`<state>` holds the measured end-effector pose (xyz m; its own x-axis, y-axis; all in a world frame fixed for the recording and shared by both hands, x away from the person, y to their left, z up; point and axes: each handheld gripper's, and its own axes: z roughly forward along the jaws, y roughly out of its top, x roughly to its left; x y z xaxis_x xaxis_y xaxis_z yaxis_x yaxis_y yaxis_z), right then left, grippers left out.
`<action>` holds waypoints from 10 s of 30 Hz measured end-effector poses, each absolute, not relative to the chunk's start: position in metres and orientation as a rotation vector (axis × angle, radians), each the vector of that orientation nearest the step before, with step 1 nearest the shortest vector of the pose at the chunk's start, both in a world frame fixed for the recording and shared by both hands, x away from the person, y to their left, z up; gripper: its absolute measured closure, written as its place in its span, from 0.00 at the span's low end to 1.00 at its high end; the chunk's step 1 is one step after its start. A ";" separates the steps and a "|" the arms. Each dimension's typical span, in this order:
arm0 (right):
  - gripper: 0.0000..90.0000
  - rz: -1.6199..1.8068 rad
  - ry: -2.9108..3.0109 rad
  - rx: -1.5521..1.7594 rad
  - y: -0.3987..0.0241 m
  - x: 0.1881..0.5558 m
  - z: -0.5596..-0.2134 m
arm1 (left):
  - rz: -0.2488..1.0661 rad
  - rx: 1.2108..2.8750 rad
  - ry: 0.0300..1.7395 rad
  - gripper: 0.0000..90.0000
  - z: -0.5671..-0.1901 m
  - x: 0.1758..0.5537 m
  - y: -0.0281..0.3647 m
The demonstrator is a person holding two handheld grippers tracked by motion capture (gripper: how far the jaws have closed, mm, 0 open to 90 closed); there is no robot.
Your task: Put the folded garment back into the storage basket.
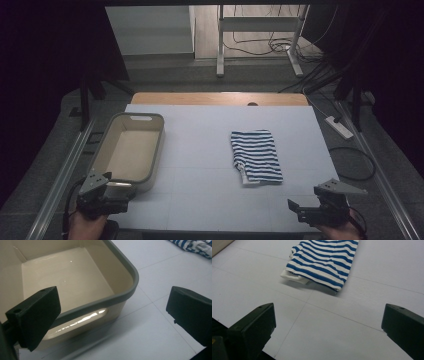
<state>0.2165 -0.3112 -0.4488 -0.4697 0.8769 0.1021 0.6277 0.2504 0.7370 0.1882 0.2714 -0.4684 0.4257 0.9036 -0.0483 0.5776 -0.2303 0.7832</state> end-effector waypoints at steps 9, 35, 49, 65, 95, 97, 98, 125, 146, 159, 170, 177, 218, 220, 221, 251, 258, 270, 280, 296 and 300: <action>0.00 1.044 2.211 1.354 -0.309 0.217 -0.449 | 0.526 1.932 1.247 0.00 -0.469 0.188 0.272; 0.00 1.102 2.245 1.273 -0.304 0.219 -0.445 | 0.484 1.910 1.231 0.00 -0.464 0.191 0.274; 0.00 1.114 2.274 1.225 -0.302 0.221 -0.445 | 0.434 1.950 1.168 0.00 -0.461 0.197 0.268; 0.00 1.167 2.305 1.124 -0.294 0.228 -0.439 | 0.411 1.965 1.109 0.00 -0.455 0.208 0.261; 0.00 1.178 2.348 1.108 -0.284 0.243 -0.433 | 0.389 1.993 1.083 0.00 -0.444 0.243 0.236; 0.00 1.177 2.350 1.103 -0.284 0.244 -0.434 | 0.380 1.991 1.081 0.00 -0.445 0.245 0.233; 0.00 1.177 2.351 1.103 -0.284 0.244 -0.434 | 0.378 1.992 1.081 0.00 -0.445 0.246 0.232; 0.00 1.153 2.380 1.079 -0.281 0.261 -0.440 | 0.370 2.050 1.024 0.00 -0.441 0.290 0.190; 0.00 1.143 2.423 1.057 -0.276 0.272 -0.446 | 0.260 2.028 0.990 0.00 -0.445 0.327 0.163; 0.00 1.118 2.447 1.053 -0.273 0.279 -0.448 | 0.275 2.053 0.990 0.00 -0.448 0.344 0.142; 0.00 1.087 2.459 1.047 -0.270 0.284 -0.451 | 0.279 2.083 0.981 0.00 -0.453 0.363 0.123; 0.00 1.094 2.476 1.039 -0.270 0.287 -0.453 | 0.272 2.093 0.985 0.00 -0.457 0.374 0.111; 0.00 0.961 2.575 1.015 -0.266 0.316 -0.466 | 0.242 2.177 0.967 0.00 -0.483 0.440 0.038; 0.00 0.947 2.589 1.004 -0.265 0.317 -0.468 | 0.234 2.189 0.956 0.00 -0.485 0.443 0.034; 0.00 0.941 2.602 0.995 -0.266 0.318 -0.468 | 0.232 2.190 0.953 0.00 -0.486 0.445 0.032; 0.00 0.839 2.765 0.852 -0.248 0.344 -0.503 | 0.282 2.236 0.982 0.00 -0.519 0.485 0.004; 0.00 0.803 2.794 0.834 -0.248 0.351 -0.512 | 0.299 2.257 1.008 0.00 -0.528 0.490 -0.001; 0.00 0.741 2.750 0.739 -0.243 0.343 -0.518 | 0.285 2.248 0.997 0.00 -0.538 0.493 0.003; 0.10 0.744 2.713 0.772 -0.244 0.342 -0.517 | 0.269 2.249 0.939 0.14 -0.536 0.489 0.004; 0.85 0.711 2.613 0.878 -0.254 0.352 -0.505 | 0.081 2.204 0.890 0.91 -0.532 0.484 -0.002; 0.87 0.742 2.622 0.918 -0.256 0.355 -0.504 | 0.110 2.208 0.884 0.91 -0.532 0.481 -0.003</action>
